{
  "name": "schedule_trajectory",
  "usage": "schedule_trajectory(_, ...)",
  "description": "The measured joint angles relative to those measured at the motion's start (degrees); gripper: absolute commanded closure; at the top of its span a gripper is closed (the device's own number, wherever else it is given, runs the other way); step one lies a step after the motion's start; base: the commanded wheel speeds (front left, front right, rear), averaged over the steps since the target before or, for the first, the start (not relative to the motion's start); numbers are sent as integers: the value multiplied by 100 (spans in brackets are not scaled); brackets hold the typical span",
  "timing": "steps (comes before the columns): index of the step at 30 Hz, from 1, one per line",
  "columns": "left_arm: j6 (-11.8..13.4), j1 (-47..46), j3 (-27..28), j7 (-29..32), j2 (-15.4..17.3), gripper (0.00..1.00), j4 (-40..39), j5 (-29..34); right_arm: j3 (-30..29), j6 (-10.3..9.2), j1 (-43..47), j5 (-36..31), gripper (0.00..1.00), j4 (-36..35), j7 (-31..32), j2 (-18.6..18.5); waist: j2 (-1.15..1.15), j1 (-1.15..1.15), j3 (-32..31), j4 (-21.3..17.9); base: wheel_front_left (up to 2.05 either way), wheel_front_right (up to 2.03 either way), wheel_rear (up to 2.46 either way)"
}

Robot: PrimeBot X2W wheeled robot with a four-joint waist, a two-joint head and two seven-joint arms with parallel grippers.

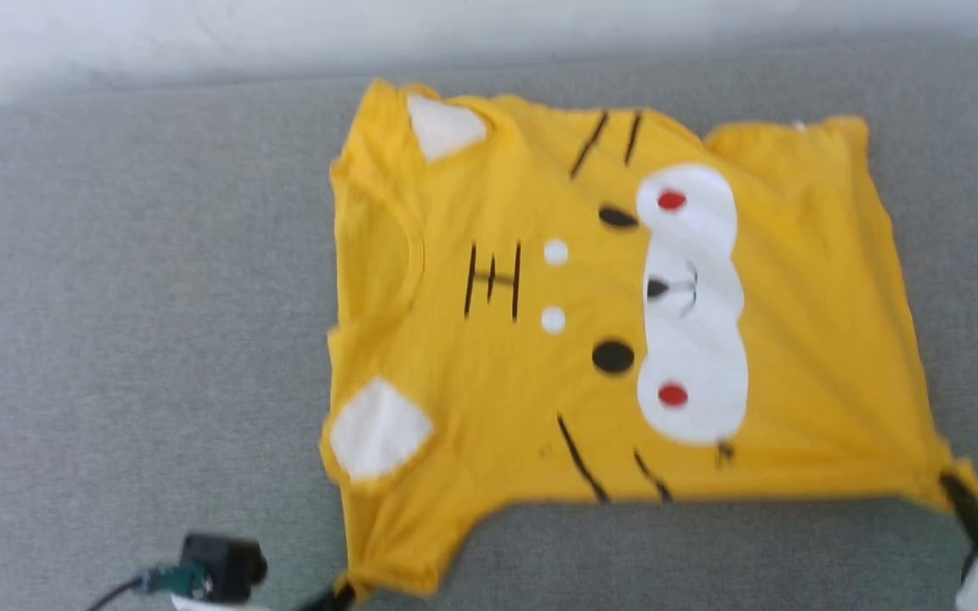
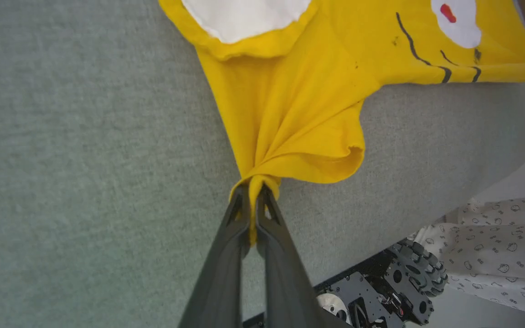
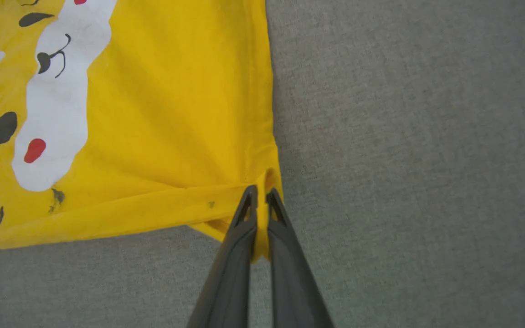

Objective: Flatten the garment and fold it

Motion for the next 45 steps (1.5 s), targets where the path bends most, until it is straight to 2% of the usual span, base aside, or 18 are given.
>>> schedule_trajectory(4,122,467,-86,165,12,100,-67,-356,-93,0,616,-83,100,-10,220,207,0,0,-271,45,0,0,0)
schedule_trajectory(8,130,795,-171,279,55,100,-68,-608,-113,0,1014,-157,100,2,495,276,0,1,-502,74,0,0,0)
schedule_trajectory(18,170,1199,-236,439,177,100,-176,-970,-30,0,1651,-27,100,-56,966,136,0,1,-944,123,0,0,0)
schedule_trajectory(26,109,934,15,-79,382,100,-328,-412,-163,0,1563,-1,100,-314,580,149,0,1,-1053,156,0,0,0)
schedule_trajectory(36,14,-311,294,-225,480,100,-527,495,-253,0,654,-3,100,-625,97,13,0,2,-589,83,0,0,0)
schedule_trajectory(40,-110,-892,322,-248,392,100,-432,761,-222,0,154,-35,100,-600,-1,-105,0,3,-296,28,0,0,0)
schedule_trajectory(45,-335,-1501,309,-276,115,100,-101,940,-93,0,-399,-108,100,-421,-70,-227,0,4,79,-61,0,0,0)
